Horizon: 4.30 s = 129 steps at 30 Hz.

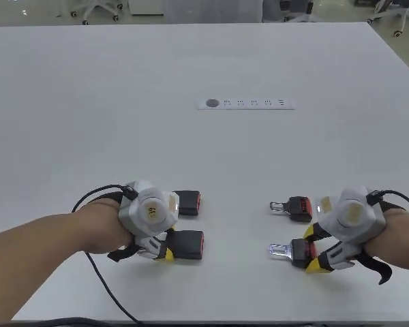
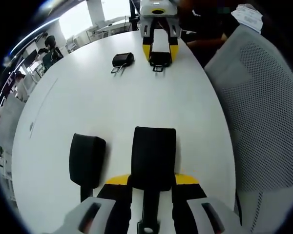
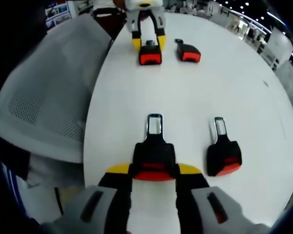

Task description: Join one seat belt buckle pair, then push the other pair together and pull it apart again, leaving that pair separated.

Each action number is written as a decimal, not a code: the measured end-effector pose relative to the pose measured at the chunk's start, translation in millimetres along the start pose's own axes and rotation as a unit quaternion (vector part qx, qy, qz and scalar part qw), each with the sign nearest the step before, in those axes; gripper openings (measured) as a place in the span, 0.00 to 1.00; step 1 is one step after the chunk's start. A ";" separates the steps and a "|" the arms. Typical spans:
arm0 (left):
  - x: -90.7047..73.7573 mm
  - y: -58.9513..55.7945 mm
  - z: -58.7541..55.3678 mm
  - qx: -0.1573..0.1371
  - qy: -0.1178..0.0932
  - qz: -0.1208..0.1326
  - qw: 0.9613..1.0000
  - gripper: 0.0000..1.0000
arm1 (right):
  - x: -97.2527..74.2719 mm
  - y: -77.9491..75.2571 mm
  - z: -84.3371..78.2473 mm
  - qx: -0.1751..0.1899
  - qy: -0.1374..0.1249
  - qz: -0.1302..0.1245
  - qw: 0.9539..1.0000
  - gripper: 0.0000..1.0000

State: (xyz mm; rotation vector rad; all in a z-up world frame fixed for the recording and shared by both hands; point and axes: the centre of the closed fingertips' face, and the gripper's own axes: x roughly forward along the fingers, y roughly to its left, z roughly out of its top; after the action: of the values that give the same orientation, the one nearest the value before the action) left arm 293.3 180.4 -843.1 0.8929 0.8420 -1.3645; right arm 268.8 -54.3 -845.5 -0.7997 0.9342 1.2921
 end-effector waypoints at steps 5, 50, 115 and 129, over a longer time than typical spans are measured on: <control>0.0 -0.4 1.0 -0.002 -0.004 -0.001 1.000 0.32 | 7.1 -0.6 16.0 0.000 -0.008 -0.002 1.000 0.34; 1.6 -1.4 0.2 -0.017 0.009 0.001 1.000 0.32 | 60.1 4.8 129.9 -0.012 -0.058 -0.008 0.998 0.34; 3.8 -1.6 1.1 0.006 0.038 -0.013 0.999 0.31 | 65.5 1.0 147.5 -0.013 -0.058 -0.006 0.998 0.32; 0.7 0.1 -0.7 -0.008 0.000 -0.017 1.000 0.31 | 62.9 3.2 144.2 -0.021 -0.086 -0.006 0.996 0.32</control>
State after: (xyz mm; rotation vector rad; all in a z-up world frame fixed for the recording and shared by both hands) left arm 293.4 180.7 -844.1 0.8706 0.8706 -1.3854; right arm 284.7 102.1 -841.2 -0.7127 0.7659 1.3506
